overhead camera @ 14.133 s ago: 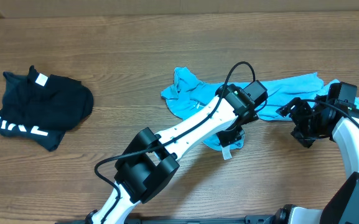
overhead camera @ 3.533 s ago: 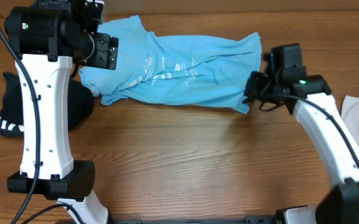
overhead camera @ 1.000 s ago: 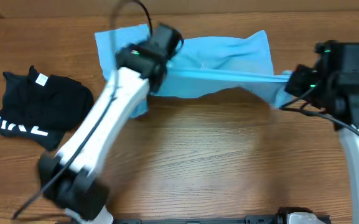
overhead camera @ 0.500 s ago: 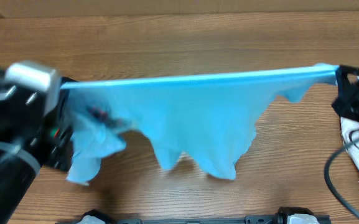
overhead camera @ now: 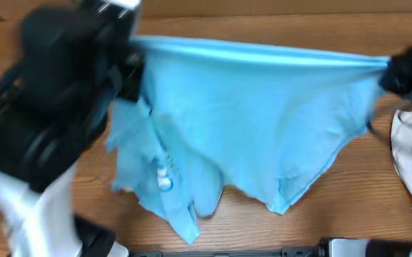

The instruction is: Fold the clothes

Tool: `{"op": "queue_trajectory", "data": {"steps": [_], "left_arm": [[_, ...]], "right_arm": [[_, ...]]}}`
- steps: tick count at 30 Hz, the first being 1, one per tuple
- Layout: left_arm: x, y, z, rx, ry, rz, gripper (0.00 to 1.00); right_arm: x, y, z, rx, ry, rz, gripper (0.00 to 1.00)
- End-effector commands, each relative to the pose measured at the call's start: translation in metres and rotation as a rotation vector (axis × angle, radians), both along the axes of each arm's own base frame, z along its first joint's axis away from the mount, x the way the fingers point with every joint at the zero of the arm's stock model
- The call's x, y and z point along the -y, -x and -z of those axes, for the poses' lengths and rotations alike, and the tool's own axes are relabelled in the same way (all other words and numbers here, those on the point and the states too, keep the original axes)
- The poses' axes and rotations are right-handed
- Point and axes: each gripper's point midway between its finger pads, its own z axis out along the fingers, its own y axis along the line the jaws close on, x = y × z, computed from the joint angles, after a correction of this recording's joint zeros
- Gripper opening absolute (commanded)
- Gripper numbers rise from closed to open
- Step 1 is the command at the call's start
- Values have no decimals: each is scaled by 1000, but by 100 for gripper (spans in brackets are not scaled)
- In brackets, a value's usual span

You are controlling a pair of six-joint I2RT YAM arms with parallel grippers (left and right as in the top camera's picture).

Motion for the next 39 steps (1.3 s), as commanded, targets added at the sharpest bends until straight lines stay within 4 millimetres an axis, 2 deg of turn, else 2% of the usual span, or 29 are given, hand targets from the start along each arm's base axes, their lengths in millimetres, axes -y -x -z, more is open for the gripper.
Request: {"op": "queue_trajectory", "data": {"steps": [1,2,3,4,6,7,8,9,10,11,12,13,14,16,17,19,21,22,23,24,25,27,28,30,31,32,35,37,39], "left_arm": [[14,-96,80,-149,-142,-54,4],[26,-128,115,-192,-179,-40,4],[36,-150,141,-219,-192,-36,4],[41,-163,159,-237,-202,-34,4],[52,-195,212,-290,-228,-37,6],[52,-209,240,-320,-239,-44,28],[51,-213,253,-338,-238,-56,57],[43,-213,262,-368,-232,-84,89],[35,-210,261,-378,-244,-99,95],[27,-208,256,-379,-254,-117,97],[15,-202,245,-381,-247,-136,100],[1,-193,230,-383,-228,-160,100],[-2,-183,223,-404,-198,-144,100],[-2,-168,222,-473,-98,-86,100],[-1,-164,228,-514,-52,-61,100],[10,-150,260,-671,54,28,94],[15,-132,290,-814,71,63,89],[14,-127,291,-836,67,60,77],[13,-125,286,-827,70,53,66],[13,-123,274,-801,79,48,67],[11,-121,258,-766,84,34,69],[8,-110,219,-678,99,42,74],[7,-103,198,-629,109,47,76],[3,-81,149,-512,126,55,78],[-1,-71,129,-462,136,48,79],[-7,-54,100,-386,143,40,80],[-24,-16,50,-235,133,14,82],[-32,9,24,-153,139,9,84],[-35,24,10,-107,148,12,85]], "right_arm": [[21,-59,49,-124,60,39,4],[22,-88,68,-145,67,11,4],[21,-110,85,-159,65,-11,4],[21,-133,103,-168,59,-19,4],[21,-173,135,-169,49,-28,4],[23,-196,156,-165,54,-32,18],[24,-205,167,-172,67,-49,50],[26,-205,175,-191,66,-48,68],[27,-203,176,-199,65,-44,70],[30,-201,174,-202,64,-40,72],[31,-193,173,-223,51,-39,74],[29,-181,175,-263,36,-44,75],[27,-172,178,-298,28,-48,75],[18,-148,188,-399,-20,-74,75],[12,-135,194,-457,-49,-87,75],[3,-110,208,-577,-102,-107,70],[0,-86,237,-717,-127,-101,68],[-1,-78,253,-772,-137,-101,64],[-7,-68,277,-837,-172,-109,46],[-10,-61,294,-874,-194,-114,32],[-12,-55,308,-906,-205,-114,31],[-12,-49,337,-931,-209,-113,45],[-12,-53,352,-909,-205,-118,47],[-10,-67,374,-837,-190,-129,48],[-10,-74,381,-803,-184,-130,51],[-8,-89,387,-734,-168,-145,52],[-5,-118,385,-613,-139,-161,52],[-3,-135,382,-546,-127,-163,52],[3,-139,382,-533,-93,-145,52]]}}
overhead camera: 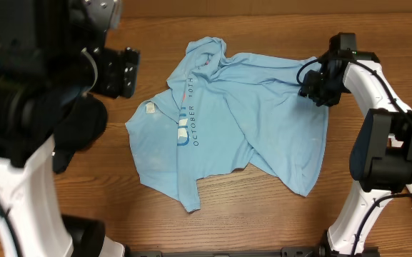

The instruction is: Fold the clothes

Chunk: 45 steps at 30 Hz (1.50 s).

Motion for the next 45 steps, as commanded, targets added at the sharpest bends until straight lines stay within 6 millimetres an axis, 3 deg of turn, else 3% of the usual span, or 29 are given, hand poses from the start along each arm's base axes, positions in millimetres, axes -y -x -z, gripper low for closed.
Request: {"op": "queue_trajectory", "data": {"steps": [1,5,9,12,14,15,18,22,24,31,33,34,35,36,37,39,42,44,45], "left_arm": [[-8,24,-22,75,12,-27,85],[-10,33,-29,99,17,-27,86],[-9,31,-25,83,13,-27,86],[-10,29,-22,73,9,-30,86],[-10,28,-21,71,7,-32,86],[-10,28,-21,70,5,-33,86],[-12,27,-20,68,0,-39,86],[-12,19,-14,48,-14,-50,87],[-10,10,-6,21,-20,-50,87],[-8,-3,6,-17,-29,-48,87],[-8,-3,6,-17,-29,-49,88],[-8,-3,6,-17,-29,-49,88],[-8,-3,6,-17,-29,-49,90],[-8,-3,6,-17,-31,-51,91],[-11,-3,5,-12,-42,-58,92],[-15,2,0,6,-47,-70,93],[-16,18,-9,33,-30,-65,98],[-24,36,11,-39,-45,-99,99],[-26,44,39,-137,-36,-133,99]], "right_arm": [[11,-2,-7,23,57,8,52],[18,-8,-7,43,93,18,52],[20,1,13,11,96,41,51],[4,-6,15,42,3,0,34],[1,-7,13,50,-15,-4,12],[4,-6,10,44,-6,2,4],[43,0,-24,39,105,103,4],[79,0,-75,150,144,185,4],[98,-2,-82,181,149,225,4],[101,-35,-98,346,118,158,4],[114,-45,-106,400,178,163,4],[120,-47,-109,417,187,173,5],[125,-46,-109,417,187,188,18],[128,-43,-107,403,181,201,45],[133,-32,-101,359,152,252,66],[125,-15,-96,296,33,280,70],[113,10,-112,257,-86,280,70],[101,23,-147,305,-150,257,70],[92,32,-170,341,-173,242,73]]}}
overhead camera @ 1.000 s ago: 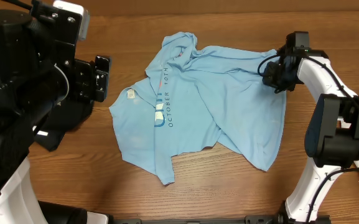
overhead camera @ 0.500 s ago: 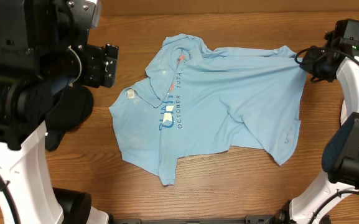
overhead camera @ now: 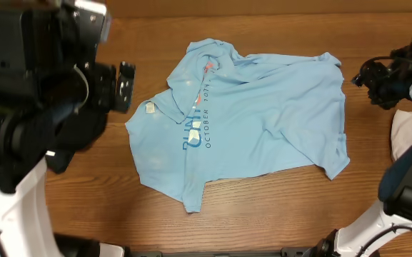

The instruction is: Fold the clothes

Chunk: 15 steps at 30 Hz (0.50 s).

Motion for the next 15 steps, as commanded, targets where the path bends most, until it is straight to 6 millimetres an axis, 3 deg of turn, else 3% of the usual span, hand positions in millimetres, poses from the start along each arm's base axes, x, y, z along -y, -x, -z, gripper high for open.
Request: {"op": "queue_trajectory", "data": {"steps": [1,2,4,8,12,15], "left_arm": [[-8,27,58,-207,34,-110,99],[1,35,101,-369,62,-108,96],[14,49,162,-603,98,-100,83],[23,75,291,-939,135,-208,85],[36,102,392,-1101,230,-293,91],[38,106,433,-1130,259,-357,94]], "right_arm": [[-27,15,-94,199,-38,-48,76],[-35,27,-111,216,-32,-53,80],[-45,43,-130,233,-26,-62,81],[-58,63,-124,155,-61,-68,81],[-60,67,-122,135,-70,-68,81],[-59,66,-122,139,-68,-68,81]]}}
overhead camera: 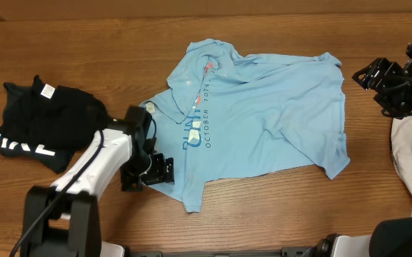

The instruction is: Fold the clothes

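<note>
A light blue T-shirt [263, 121] with dark lettering lies wrinkled and partly spread on the wooden table, its left part folded over itself. My left gripper [158, 170] sits low on the table at the shirt's lower-left edge, its fingers apart and pointing at the cloth. Just off the shirt's upper-right corner, my right gripper [374, 78] hovers open and holds nothing.
A black garment [45, 125] with white print lies bunched at the left. A pile of white and denim clothes [408, 153] sits at the right edge. Bare wood [277, 207] shows in front of the shirt.
My left arm, then raised close to the camera at the left, is now down at the shirt's lower-left edge, and the black garment shows. The shirt and the right gripper have hardly moved.
At first both grippers held the shirt stretched in the air. Then it lay crumpled on the table, my right gripper at its upper-right corner. Later its right side was spread wider and the right gripper stood clear. Now my left gripper is at the lower-left edge.
</note>
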Tool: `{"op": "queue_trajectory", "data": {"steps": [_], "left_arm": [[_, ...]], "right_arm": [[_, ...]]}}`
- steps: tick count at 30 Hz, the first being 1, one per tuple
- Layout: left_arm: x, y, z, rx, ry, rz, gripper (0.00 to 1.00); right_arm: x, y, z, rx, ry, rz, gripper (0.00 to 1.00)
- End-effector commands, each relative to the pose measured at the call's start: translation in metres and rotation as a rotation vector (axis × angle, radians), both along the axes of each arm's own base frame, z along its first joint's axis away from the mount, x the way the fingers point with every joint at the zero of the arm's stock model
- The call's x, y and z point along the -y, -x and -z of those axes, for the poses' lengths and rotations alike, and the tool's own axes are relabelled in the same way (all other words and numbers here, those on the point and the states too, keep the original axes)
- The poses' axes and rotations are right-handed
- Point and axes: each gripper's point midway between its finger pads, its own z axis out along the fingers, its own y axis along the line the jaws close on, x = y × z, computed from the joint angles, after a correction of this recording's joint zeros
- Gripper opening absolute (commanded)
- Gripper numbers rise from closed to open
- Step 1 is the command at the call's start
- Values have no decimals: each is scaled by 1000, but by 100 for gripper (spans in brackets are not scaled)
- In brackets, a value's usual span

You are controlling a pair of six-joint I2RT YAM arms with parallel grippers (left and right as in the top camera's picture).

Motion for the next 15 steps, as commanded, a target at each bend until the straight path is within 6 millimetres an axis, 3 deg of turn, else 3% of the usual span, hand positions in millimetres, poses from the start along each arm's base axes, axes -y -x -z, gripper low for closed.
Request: {"op": "queue_trajectory", "data": {"steps": [1,3,5,7,11,13,15], "left_arm": [[8,9,37,-75,25,-108,94],[9,4,55,-91,15,-134,78],[8,5,60,-107,3,-142,5],[-9,5,56,-113,-51,-182,4],[-82,-13,21,-46,-158,-317,4],[-111,-17,8,-24,-152,-370,4],[-129,-14,5,-21,-142,-397,4]], "right_arm": [[-2,-3,-4,18,-2,-8,81],[-2,-3,-4,18,-2,-8,81],[-2,-3,-4,18,-2,-8,81],[-1,-2,-4,15,1,-6,81],[-5,3,3,-15,-17,-5,81],[-11,11,20,-70,-38,-13,80],[-24,24,50,-159,-69,-37,80]]}}
